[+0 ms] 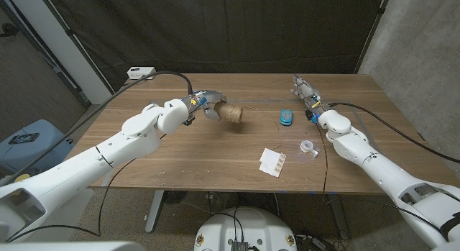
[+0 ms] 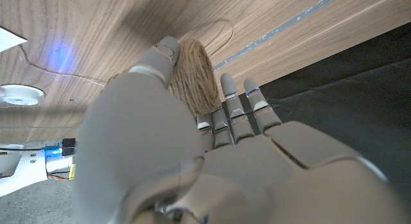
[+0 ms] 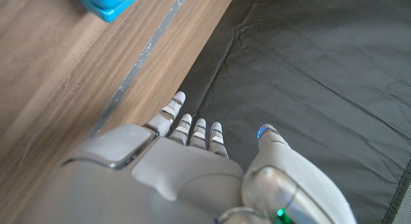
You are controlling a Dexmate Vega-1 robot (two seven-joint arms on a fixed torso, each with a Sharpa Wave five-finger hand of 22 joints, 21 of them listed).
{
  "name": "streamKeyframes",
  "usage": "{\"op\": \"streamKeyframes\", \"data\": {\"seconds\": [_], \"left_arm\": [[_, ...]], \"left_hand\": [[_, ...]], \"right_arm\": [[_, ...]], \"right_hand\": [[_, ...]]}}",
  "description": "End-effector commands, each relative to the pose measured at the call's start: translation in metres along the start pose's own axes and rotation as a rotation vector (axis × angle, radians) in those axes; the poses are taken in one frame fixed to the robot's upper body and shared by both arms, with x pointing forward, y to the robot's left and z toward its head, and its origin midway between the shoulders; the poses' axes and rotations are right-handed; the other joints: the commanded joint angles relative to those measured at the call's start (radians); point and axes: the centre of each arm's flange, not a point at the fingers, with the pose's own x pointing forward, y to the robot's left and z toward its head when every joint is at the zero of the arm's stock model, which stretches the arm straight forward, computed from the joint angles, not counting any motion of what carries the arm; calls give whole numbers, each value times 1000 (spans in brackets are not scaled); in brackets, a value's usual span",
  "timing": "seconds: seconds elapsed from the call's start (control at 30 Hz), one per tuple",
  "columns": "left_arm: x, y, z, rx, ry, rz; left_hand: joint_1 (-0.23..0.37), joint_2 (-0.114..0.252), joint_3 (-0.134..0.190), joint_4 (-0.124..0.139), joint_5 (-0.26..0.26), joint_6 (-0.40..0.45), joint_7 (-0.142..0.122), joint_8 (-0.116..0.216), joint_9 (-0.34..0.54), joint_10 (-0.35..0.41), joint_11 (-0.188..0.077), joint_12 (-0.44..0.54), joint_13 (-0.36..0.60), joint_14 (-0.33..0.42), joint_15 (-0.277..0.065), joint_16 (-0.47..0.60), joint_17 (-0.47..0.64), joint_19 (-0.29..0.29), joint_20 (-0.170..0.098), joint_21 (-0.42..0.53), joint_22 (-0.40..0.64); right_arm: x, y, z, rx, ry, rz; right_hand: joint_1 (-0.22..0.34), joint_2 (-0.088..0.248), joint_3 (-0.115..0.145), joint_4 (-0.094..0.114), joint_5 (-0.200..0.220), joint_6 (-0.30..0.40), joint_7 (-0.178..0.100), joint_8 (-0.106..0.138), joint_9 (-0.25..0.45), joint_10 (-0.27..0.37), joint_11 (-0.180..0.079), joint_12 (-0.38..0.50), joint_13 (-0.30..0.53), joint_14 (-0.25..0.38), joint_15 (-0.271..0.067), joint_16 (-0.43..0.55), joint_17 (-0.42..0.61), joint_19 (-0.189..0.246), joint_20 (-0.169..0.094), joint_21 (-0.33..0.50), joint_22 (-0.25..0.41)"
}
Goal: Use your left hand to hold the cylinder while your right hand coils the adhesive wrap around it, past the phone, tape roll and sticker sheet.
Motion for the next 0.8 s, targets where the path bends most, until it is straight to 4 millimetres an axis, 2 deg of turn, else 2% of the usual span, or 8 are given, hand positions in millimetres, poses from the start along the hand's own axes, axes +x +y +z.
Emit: {"op": "streamKeyframes", "data": {"seconds": [0.03, 0.8], "left_arm": [[8, 6, 4, 4, -21, 2], [22, 21, 14, -9, -58, 44]], "left_hand": [[-1, 34, 24, 16, 6, 16, -8, 147, 112, 40, -24, 7, 3, 9, 1, -3, 2, -1, -4, 3, 0], [-4, 34, 26, 15, 12, 26, -14, 163, 117, 54, -29, 3, 0, 23, -7, -4, 0, 1, -8, 6, -4]], "right_arm": [[2, 5, 2, -8, -3, 29], [12, 19, 10, 6, -36, 75]], "right_hand": [[0, -2, 4, -9, -2, -1, -5, 0, 3, -9, -3, -1, 3, -7, 2, -2, 2, -1, -2, 0, 5], [-3, -3, 2, -13, -3, 2, -4, 1, 3, -4, -9, 1, 4, -8, -2, -1, 3, 0, 1, 0, 5]]}}
